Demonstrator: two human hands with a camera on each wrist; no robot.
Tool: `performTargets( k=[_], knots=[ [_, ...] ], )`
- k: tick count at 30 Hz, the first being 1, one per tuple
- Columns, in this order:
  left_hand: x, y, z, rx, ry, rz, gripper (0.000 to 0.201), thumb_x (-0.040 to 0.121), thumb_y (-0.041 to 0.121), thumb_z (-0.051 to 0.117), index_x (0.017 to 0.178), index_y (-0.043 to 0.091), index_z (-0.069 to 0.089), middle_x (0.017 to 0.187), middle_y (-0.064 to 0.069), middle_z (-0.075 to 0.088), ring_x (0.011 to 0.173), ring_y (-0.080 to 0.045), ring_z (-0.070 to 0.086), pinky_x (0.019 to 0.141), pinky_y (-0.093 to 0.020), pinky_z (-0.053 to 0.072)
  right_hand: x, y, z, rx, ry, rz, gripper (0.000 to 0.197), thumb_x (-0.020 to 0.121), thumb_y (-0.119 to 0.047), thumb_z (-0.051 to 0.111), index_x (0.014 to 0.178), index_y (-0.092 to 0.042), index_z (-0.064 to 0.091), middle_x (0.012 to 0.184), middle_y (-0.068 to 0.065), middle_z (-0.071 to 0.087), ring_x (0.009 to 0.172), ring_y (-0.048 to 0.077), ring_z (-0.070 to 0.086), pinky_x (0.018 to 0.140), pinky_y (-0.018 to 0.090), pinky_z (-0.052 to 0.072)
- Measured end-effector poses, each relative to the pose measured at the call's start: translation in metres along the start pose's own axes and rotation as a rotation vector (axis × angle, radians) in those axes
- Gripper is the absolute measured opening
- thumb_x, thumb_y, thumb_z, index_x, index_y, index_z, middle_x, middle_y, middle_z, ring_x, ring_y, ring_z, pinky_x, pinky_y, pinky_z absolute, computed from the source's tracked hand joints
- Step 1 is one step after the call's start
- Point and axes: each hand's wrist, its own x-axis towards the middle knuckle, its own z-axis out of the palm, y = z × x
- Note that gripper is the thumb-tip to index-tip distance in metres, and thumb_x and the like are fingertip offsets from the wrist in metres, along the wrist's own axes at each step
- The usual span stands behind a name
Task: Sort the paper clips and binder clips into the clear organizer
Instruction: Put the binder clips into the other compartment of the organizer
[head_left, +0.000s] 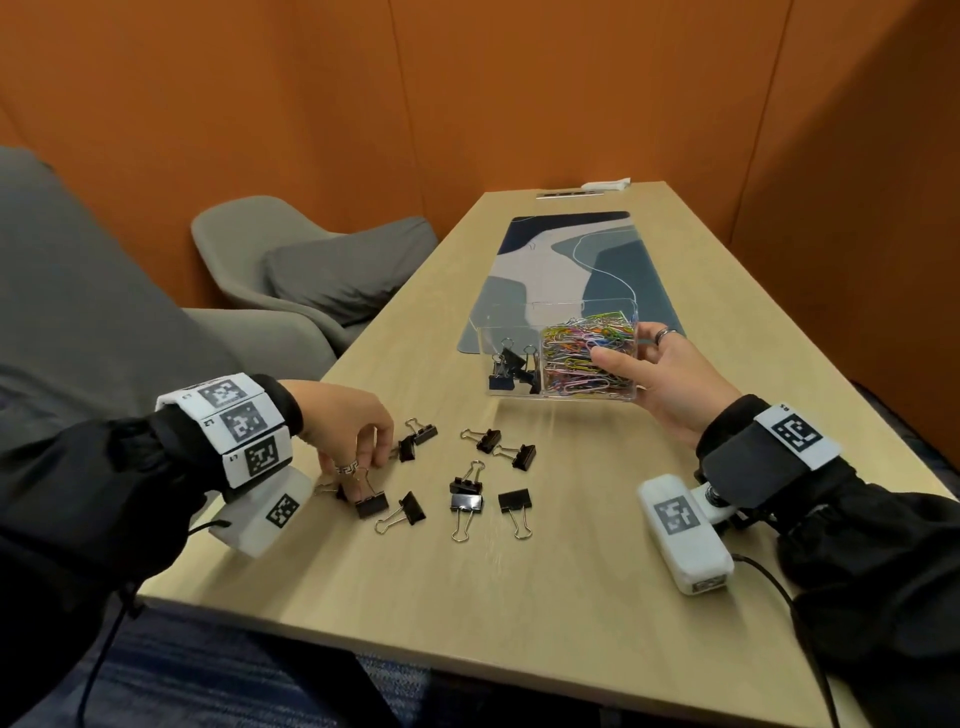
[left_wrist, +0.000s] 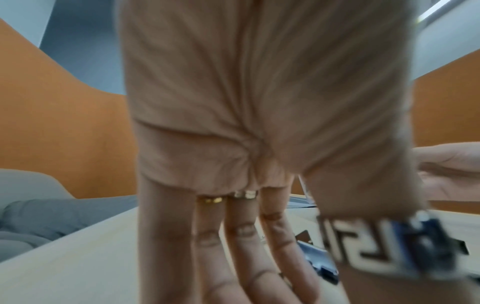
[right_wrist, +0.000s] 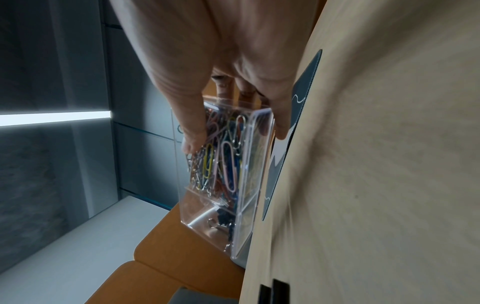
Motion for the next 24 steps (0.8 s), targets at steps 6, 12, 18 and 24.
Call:
performTargets(
  k=[6,12,18,24],
  knots=[
    [-0.0014,-0.0033,-0.0004,-0.059,-0.011,0.029,0.045,0.061,0.011,0.087,0.092,0.021,0.057,0.077,0.007,0.066,0.069,-0.014,0.064,0.061,-0.021,0.052,-0.0005,0.0012,0.0012,-0.004,-0.007,-0.004,0.06,0.078,-0.012,0.071,0.13,-0.005,0.042,0.12,0.014,0.062,0.105,0.026,0.064,0.084,0.038,0.056],
    [0.0006,-0.0049,-0.002,-0.051,-0.008,0.03,0.053,0.058,0.014,0.089,0.098,0.023,0.057,0.082,0.007,0.065,0.066,-0.007,0.061,0.066,-0.021,0.053,-0.0006,0.0006,0.002,-0.04,-0.002,-0.001,0.064,0.075,-0.017,0.072,0.13,-0.008,0.042,0.121,0.011,0.062,0.107,0.025,0.063,0.089,0.04,0.054],
    [0.0031,-0.0068,-0.0052,-0.067,0.011,0.059,0.05,0.06,0.009,0.087,0.098,0.022,0.057,0.088,0.003,0.066,0.07,-0.007,0.062,0.069,-0.023,0.055,-0.0021,-0.0001,0.0018,-0.023,-0.006,0.005,0.067,0.075,-0.013,0.071,0.133,-0.005,0.039,0.122,0.012,0.061,0.106,0.024,0.064,0.089,0.039,0.054],
    [0.0022,-0.0058,-0.0069,-0.155,0.017,0.098,0.045,0.068,-0.004,0.078,0.096,0.023,0.057,0.088,-0.002,0.062,0.07,-0.011,0.062,0.062,-0.025,0.055,-0.0024,-0.0005,0.0029,-0.004,-0.007,0.008,0.064,0.078,-0.01,0.07,0.133,-0.005,0.038,0.121,0.013,0.061,0.103,0.023,0.064,0.087,0.039,0.054]
  ],
)
